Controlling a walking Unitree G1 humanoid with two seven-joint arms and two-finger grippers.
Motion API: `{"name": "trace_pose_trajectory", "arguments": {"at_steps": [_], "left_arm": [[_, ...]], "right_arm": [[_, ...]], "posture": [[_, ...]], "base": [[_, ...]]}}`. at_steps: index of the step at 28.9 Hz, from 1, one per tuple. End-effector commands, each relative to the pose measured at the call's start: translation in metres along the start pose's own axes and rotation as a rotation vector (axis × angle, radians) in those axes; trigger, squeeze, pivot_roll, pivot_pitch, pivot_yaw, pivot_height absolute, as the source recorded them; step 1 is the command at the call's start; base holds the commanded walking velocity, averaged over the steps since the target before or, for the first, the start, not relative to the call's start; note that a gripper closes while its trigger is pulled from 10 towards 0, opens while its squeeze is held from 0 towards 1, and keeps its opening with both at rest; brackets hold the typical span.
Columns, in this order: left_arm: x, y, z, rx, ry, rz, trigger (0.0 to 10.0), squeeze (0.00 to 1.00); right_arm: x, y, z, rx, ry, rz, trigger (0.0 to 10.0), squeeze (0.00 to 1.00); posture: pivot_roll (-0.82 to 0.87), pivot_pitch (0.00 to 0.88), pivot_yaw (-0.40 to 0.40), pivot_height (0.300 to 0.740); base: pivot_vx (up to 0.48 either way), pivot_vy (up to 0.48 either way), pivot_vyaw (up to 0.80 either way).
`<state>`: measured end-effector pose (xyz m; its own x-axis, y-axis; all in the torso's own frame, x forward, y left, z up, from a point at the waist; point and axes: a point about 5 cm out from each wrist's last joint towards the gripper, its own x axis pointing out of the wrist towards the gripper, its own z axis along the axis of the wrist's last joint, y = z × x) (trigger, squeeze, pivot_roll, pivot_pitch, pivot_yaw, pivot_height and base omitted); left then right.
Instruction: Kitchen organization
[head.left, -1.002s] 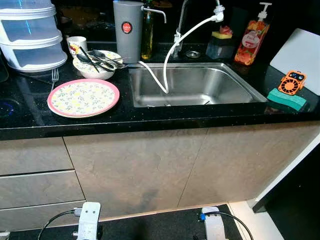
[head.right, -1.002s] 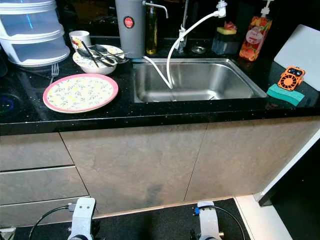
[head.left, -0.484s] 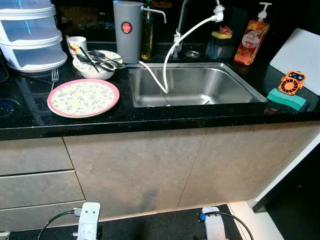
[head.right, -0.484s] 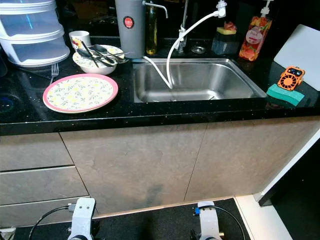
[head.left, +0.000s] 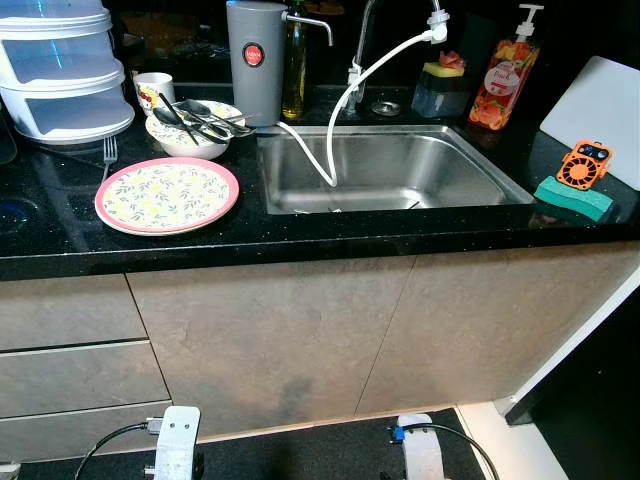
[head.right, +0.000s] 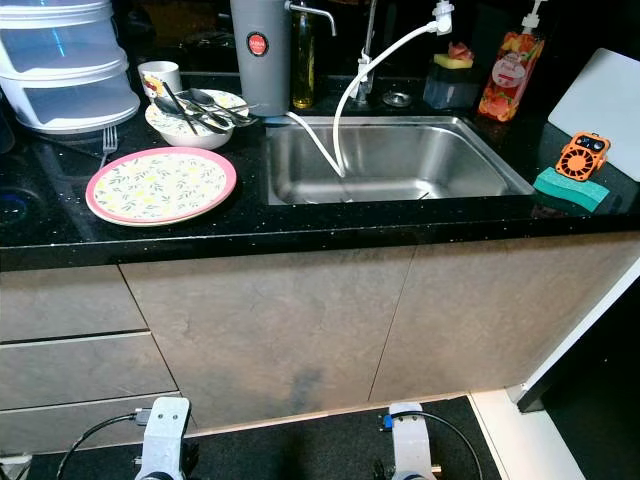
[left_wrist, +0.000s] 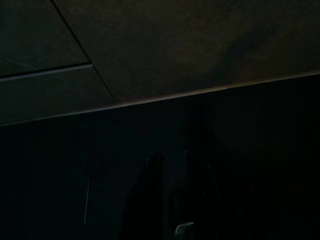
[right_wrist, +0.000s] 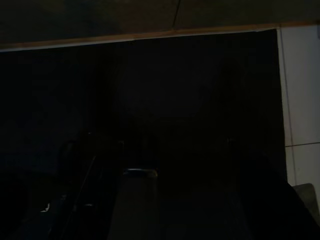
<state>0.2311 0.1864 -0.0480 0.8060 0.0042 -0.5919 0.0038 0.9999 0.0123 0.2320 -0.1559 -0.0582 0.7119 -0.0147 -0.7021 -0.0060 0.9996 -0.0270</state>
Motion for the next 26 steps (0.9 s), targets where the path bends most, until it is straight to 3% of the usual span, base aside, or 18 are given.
{"name": "trace_pose_trajectory", "arguments": {"at_steps": [1,7,19,26], "left_arm": [[-0.002,0.005,-0.006,0.004,0.028,0.011,10.0,0.00],[-0.001,0.005,-0.005,-0.001,0.031,0.016,10.0,0.00],[-0.002,0.005,-0.006,-0.002,0.032,0.015,10.0,0.00],[-0.002,0.005,-0.006,-0.001,0.032,0.014,10.0,0.00]], "right_arm": [[-0.002,0.002,-0.008,0.003,0.024,-0.006,10.0,0.00],[-0.002,0.001,-0.010,0.003,0.026,-0.007,10.0,0.00],[-0.001,-0.027,-0.001,0.018,0.025,-0.024,10.0,0.00],[-0.002,-0.033,-0.002,0.018,0.028,-0.024,10.0,0.00]], "posture": [[0.01,0.117,-0.037,0.740],[0.01,0.112,-0.037,0.740],[0.01,0.126,-0.034,0.740],[0.01,0.114,-0.035,0.740]], "base": [[0.000,0.000,0.00],[0.000,0.000,0.00],[0.000,0.000,0.00],[0.000,0.000,0.00]]}}
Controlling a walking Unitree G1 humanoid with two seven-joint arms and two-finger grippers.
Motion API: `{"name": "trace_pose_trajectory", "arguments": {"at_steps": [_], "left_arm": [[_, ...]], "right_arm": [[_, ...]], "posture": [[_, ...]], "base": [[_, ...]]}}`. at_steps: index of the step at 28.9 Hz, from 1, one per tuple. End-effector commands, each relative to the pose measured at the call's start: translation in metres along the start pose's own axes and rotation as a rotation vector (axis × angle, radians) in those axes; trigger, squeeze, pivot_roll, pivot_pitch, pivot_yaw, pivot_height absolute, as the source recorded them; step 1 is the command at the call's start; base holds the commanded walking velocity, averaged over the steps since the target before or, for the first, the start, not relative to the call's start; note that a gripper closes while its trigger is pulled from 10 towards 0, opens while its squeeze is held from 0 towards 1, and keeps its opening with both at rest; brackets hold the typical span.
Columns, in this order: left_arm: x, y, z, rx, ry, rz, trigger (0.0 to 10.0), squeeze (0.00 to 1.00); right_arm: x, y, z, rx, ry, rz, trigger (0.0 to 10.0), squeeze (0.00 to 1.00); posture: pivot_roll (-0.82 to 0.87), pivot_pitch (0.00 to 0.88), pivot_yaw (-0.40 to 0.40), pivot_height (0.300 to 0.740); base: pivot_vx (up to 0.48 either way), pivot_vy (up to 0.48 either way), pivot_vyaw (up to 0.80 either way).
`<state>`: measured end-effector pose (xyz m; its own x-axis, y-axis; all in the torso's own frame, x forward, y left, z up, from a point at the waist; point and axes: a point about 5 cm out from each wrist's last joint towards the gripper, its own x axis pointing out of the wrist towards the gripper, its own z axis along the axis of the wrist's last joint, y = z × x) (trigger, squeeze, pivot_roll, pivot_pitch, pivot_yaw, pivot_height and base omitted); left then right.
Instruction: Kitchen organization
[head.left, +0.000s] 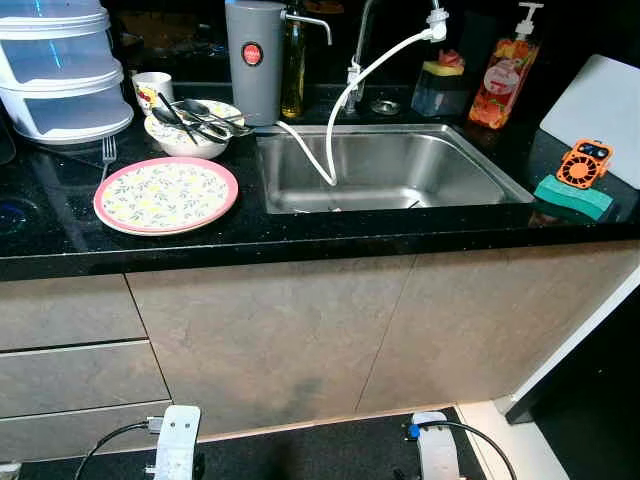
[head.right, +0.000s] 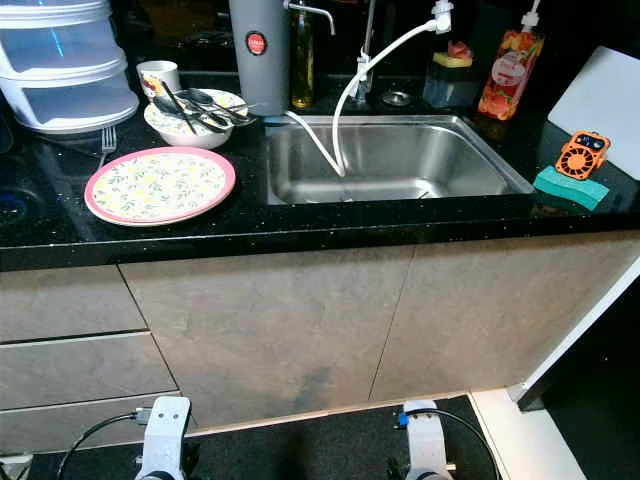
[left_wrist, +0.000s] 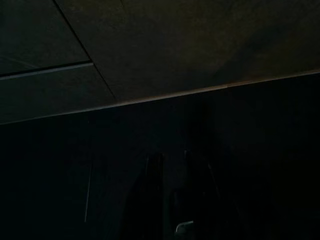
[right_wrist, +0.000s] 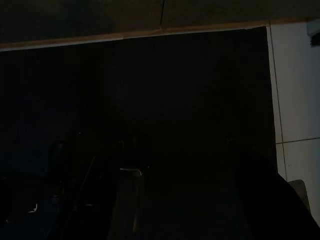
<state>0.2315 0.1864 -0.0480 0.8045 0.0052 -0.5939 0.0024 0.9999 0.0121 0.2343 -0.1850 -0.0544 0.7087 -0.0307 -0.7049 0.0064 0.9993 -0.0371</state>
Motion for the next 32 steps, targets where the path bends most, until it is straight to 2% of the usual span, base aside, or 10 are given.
{"name": "trace_pose_trajectory", "arguments": {"at_steps": [1,23,32], "left_arm": [[-0.0021,0.0052,-0.0063,0.003,0.031,0.010,10.0,0.00],[-0.0029,0.0049,-0.0088,0.006,0.040,0.012,10.0,0.00],[-0.0026,0.0068,-0.0079,0.006,0.040,0.018,10.0,0.00]], "right_arm": [[-0.0012,-0.0034,-0.0058,0.016,0.024,-0.007,10.0,0.00],[-0.0015,0.0001,-0.0092,0.017,0.037,-0.005,10.0,0.00],[-0.0020,-0.0081,-0.0095,0.015,0.048,-0.014,10.0,0.00]], "posture": [[0.01,0.110,-0.035,0.740],[0.01,0.118,-0.032,0.740],[0.01,0.109,-0.035,0.740]], "base": [[0.000,0.000,0.00],[0.000,0.000,0.00],[0.000,0.000,0.00]]}}
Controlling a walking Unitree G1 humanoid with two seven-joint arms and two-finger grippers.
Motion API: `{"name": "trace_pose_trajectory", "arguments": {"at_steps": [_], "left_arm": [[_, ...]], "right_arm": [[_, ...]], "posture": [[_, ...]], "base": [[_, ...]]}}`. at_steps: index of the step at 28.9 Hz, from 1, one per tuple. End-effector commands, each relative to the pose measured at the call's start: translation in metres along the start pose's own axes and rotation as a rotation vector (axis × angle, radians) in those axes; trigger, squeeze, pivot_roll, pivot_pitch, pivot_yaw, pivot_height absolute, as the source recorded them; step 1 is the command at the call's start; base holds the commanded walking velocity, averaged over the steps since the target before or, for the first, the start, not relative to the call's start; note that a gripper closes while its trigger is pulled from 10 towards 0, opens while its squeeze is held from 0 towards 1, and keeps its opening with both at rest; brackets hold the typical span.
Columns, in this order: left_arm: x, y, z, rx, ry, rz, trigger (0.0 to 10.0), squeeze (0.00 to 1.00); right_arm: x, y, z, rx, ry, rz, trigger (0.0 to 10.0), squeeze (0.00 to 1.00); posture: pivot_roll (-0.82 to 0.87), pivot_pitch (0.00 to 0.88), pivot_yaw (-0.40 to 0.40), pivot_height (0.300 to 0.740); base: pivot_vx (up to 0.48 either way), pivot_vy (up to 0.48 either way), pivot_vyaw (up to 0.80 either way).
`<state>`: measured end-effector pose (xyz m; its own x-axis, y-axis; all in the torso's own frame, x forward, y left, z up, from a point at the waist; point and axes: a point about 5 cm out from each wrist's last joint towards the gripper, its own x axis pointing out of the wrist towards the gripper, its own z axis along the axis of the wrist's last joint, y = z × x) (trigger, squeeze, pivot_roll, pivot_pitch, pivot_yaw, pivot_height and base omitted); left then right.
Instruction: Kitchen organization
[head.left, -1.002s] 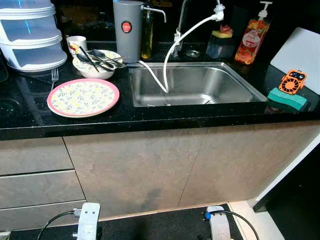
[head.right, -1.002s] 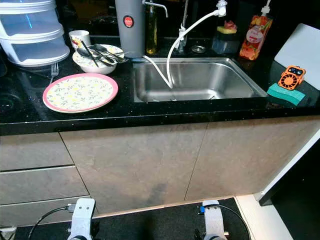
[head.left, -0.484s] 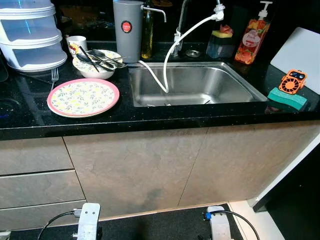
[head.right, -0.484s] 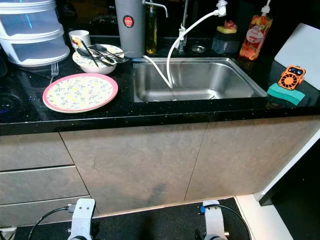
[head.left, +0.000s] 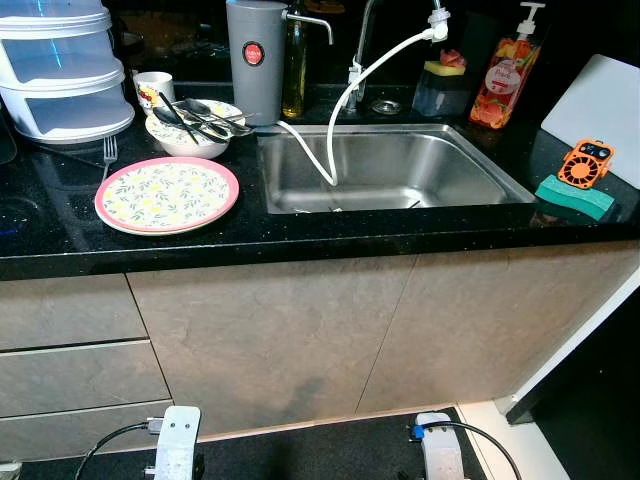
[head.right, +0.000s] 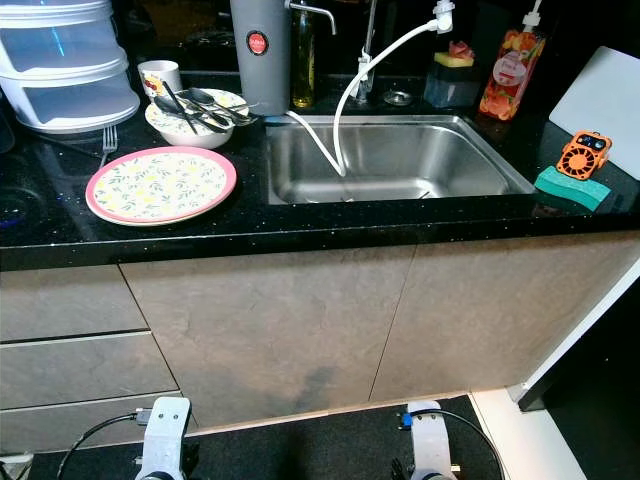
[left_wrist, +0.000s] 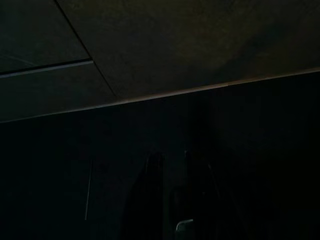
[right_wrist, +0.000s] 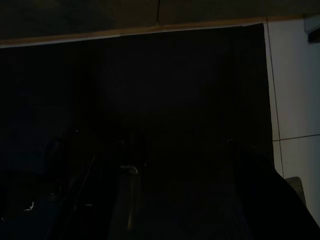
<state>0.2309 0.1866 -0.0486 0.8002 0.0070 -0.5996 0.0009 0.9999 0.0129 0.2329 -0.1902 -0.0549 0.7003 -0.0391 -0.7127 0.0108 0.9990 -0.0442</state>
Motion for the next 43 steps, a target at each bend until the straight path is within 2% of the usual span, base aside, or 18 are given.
{"name": "trace_pose_trajectory", "arguments": {"at_steps": [1,8,15,17,22,28,43], "left_arm": [[-0.002,0.007,-0.007,0.006,0.034,0.017,10.0,0.00],[-0.003,0.006,-0.009,0.008,0.040,0.016,10.0,0.00],[-0.002,0.004,-0.009,0.010,0.040,0.013,10.0,0.00],[-0.002,0.004,-0.008,0.010,0.038,0.012,10.0,0.00],[-0.003,0.006,-0.009,0.009,0.040,0.019,10.0,0.00],[-0.003,0.004,-0.009,0.005,0.037,0.016,10.0,0.00],[-0.003,0.002,-0.010,-0.005,0.036,0.018,10.0,0.00]], "right_arm": [[-0.001,-0.003,-0.007,0.016,0.037,-0.006,10.0,0.00],[-0.001,-0.003,-0.005,0.016,0.034,-0.006,10.0,0.00],[0.001,-0.016,0.009,0.017,0.024,-0.024,10.0,0.00],[0.001,-0.016,0.010,0.018,0.023,-0.025,10.0,0.00],[0.000,-0.005,-0.001,0.017,0.031,-0.010,10.0,0.00],[0.002,-0.010,0.007,0.016,0.025,-0.014,10.0,0.00],[0.002,-0.010,0.008,0.013,0.024,-0.012,10.0,0.00]], "posture": [[0.01,0.121,-0.034,0.740],[0.01,0.108,-0.034,0.740],[0.02,0.106,-0.030,0.740],[0.02,0.110,-0.029,0.740],[0.02,0.087,-0.034,0.740],[0.01,0.078,-0.035,0.740],[0.01,0.069,-0.042,0.740]], "base": [[0.000,0.000,0.00],[0.000,0.000,0.00],[0.000,0.000,0.00],[0.000,0.000,0.00],[0.000,0.000,0.00],[0.000,0.000,0.00],[0.000,0.000,0.00]]}}
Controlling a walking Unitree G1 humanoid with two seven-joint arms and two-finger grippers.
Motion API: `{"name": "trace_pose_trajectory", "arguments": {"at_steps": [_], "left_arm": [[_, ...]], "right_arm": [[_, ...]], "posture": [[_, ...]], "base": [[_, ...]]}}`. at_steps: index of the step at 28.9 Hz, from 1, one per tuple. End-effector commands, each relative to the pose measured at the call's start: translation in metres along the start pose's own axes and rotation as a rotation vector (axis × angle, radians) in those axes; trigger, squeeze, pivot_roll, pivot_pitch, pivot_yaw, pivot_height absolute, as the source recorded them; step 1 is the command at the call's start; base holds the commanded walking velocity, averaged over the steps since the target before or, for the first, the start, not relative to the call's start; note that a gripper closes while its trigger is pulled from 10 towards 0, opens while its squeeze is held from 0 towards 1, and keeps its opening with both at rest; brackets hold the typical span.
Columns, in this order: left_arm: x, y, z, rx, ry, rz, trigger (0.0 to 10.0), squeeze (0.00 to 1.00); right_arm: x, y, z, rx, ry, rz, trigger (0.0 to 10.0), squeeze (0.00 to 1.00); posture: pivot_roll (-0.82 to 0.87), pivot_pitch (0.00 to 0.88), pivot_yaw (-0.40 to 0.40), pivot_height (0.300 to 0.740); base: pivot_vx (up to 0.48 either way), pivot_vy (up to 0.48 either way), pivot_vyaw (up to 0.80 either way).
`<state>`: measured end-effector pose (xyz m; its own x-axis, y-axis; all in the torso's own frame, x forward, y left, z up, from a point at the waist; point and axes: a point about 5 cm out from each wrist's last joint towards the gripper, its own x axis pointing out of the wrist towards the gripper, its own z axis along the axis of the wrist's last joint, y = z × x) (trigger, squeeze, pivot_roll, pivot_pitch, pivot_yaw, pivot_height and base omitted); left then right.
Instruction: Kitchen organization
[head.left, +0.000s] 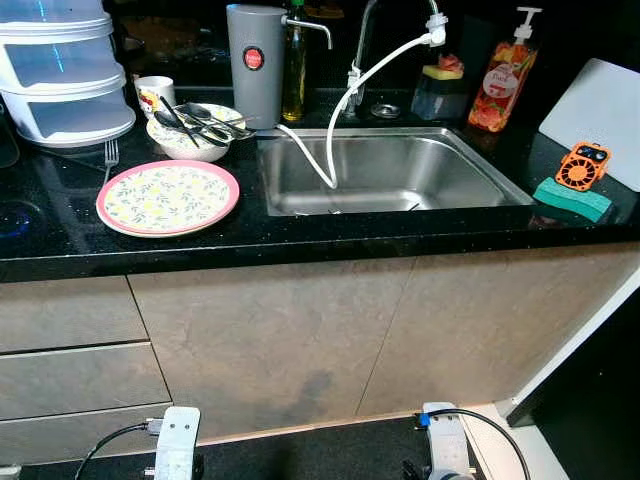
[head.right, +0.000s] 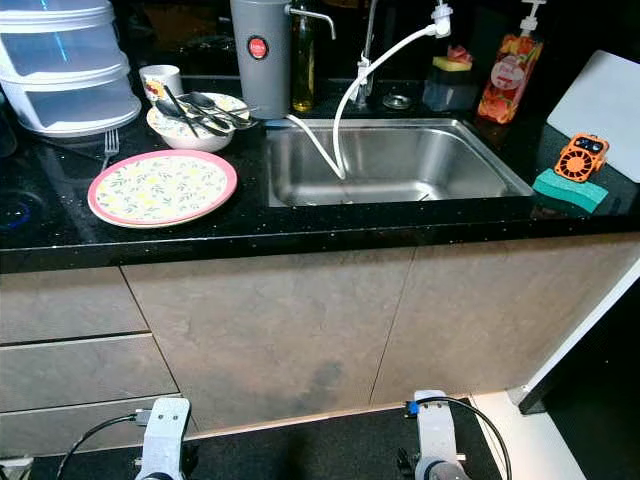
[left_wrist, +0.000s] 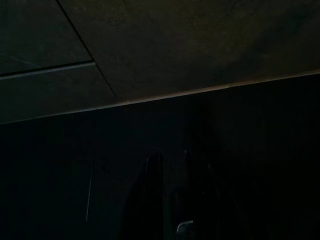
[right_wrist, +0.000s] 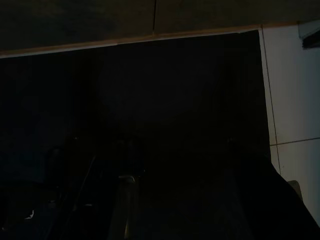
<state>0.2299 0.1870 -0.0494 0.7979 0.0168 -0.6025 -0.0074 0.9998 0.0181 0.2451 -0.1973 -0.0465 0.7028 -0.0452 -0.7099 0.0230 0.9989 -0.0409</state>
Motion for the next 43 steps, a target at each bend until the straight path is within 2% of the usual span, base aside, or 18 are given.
{"name": "trace_pose_trajectory", "arguments": {"at_steps": [1,43], "left_arm": [[-0.0024,0.0011,-0.0084,-0.002,0.031,0.004,10.0,0.00],[-0.0020,0.0033,-0.0076,0.002,0.033,0.008,10.0,0.00]], "right_arm": [[-0.0011,-0.0022,-0.0068,0.001,0.028,-0.006,10.0,0.00],[-0.0009,-0.0001,-0.0067,-0.002,0.027,-0.004,10.0,0.00]], "posture": [[0.01,0.061,-0.044,0.740],[0.02,0.057,-0.042,0.740]], "base": [[0.000,0.000,0.00],[0.000,0.000,0.00]]}}
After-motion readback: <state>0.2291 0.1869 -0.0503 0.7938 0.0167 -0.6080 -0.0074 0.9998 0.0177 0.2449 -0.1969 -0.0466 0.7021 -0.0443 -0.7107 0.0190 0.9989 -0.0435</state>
